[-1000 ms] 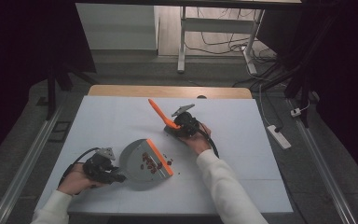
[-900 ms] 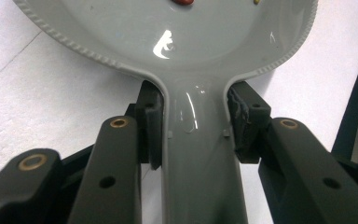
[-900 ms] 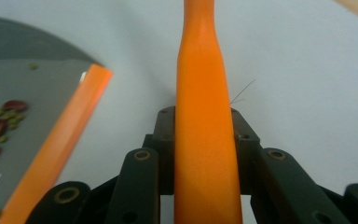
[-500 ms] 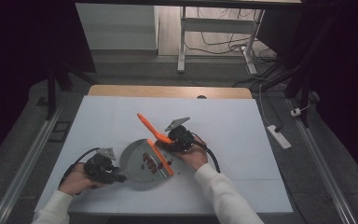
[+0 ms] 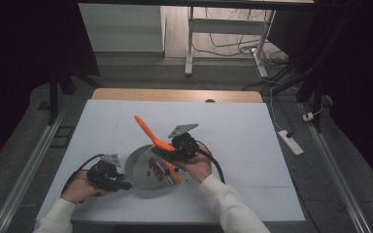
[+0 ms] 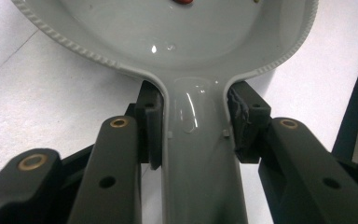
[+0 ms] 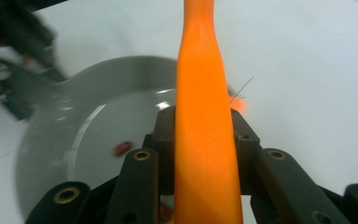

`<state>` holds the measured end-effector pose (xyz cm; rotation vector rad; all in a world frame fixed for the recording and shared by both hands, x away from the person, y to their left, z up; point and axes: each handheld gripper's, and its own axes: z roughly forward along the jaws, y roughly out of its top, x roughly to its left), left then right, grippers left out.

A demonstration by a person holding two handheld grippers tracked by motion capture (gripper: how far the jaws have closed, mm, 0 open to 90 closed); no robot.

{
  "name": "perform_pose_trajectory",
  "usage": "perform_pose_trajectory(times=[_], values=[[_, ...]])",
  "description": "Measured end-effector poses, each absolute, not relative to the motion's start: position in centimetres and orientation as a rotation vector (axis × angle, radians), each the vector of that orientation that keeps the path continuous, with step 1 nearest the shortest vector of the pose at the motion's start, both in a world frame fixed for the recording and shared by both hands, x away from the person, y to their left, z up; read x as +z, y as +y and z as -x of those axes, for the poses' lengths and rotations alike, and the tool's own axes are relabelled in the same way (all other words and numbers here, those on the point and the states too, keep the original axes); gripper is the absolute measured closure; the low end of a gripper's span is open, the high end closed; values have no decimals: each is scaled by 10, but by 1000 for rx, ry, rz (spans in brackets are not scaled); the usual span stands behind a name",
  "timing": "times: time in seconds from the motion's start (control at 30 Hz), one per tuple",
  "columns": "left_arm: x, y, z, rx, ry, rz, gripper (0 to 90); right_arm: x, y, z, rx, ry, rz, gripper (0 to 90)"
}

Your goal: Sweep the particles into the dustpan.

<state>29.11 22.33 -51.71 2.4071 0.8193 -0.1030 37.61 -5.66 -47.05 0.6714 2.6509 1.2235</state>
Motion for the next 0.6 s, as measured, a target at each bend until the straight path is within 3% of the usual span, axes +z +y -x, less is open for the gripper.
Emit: perform_pose_trajectory(times=[0.27,0.6], values=[[-517,223,-287,-100,810,-2416,618,-467,-92,-380,1167,2559,-796,697],[-515,220,-274,-116,772,-2422,619,-480,-126,-359,1084,2520,-888,697]])
